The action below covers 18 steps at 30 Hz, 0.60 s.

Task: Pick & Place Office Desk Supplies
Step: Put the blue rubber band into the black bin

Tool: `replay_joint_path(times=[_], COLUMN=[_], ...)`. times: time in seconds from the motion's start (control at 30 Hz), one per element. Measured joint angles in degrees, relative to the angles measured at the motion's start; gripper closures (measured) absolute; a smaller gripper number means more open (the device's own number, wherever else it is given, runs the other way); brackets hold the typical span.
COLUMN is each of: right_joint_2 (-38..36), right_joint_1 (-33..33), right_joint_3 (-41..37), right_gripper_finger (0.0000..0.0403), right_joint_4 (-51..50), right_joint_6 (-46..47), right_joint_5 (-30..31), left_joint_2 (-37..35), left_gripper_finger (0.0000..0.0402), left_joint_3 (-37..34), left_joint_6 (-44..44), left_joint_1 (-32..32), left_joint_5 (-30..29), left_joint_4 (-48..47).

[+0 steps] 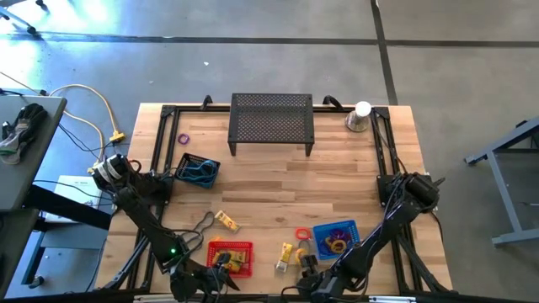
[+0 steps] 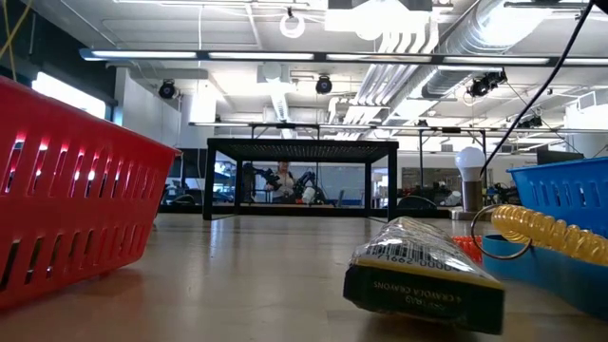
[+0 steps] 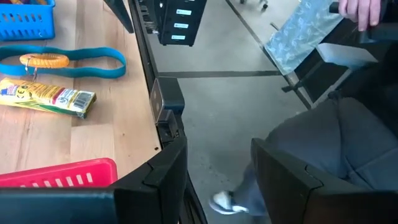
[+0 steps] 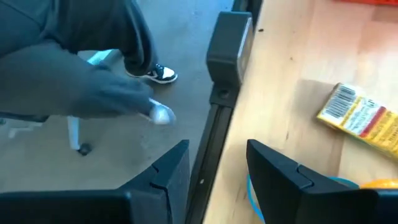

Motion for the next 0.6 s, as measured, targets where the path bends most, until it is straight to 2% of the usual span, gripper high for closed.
replay_joint_path(times=[0.13,0.27,0.47,0.6], right_joint_2=[0.0,1.0,1.0,0.9], right_joint_1=[0.1,0.2,-0.6,-1.3], right_joint_3=[0.0,0.0,0.0,0.0], right_gripper_finger=[0.0256,0.0256,0.0256,0.0256], right_joint_4=[-0.2,-1.5,-6.1,-5.4], right_joint_6=[0.1,4.0,7.9,8.9], right_joint_5=[0.5,0.2,3.9,3.8], left_joint_2=[0.0,0.0,0.0,0.0], left_gripper_finger=[0.0232,0.0232,0.0232,0.0232], left_joint_3=[0.0,0.0,0.0,0.0], left_joint_6=[-0.1,-0.1,1.3,0.3], left_joint_1=[0.0,0.3,0.7,0.8], left_joint_5=[0.0,0.0,0.0,0.0], left_joint_4=[0.0,0.0,0.0,1.5])
